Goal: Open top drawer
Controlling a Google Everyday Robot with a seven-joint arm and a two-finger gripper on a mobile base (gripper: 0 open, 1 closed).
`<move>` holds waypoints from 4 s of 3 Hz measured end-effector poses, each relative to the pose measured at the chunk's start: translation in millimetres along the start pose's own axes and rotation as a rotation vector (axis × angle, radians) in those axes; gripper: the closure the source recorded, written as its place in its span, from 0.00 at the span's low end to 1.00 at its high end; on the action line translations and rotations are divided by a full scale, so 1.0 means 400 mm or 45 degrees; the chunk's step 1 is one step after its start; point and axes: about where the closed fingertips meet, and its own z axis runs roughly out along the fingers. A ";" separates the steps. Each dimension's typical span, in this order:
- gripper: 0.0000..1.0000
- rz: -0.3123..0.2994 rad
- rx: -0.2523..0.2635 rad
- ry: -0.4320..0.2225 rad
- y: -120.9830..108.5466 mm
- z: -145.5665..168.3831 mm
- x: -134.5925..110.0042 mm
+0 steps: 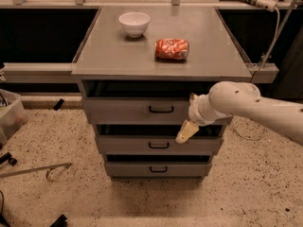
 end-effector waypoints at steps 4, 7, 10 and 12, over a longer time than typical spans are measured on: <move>0.00 -0.076 -0.161 0.092 -0.002 0.057 -0.049; 0.00 0.149 -0.468 0.213 0.068 -0.154 -0.057; 0.00 -0.015 -0.212 0.131 -0.041 -0.056 -0.151; 0.00 -0.046 -0.364 0.186 -0.007 0.076 -0.116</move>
Offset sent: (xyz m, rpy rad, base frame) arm 0.0345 0.0344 -0.0139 -0.1085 0.0609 0.1086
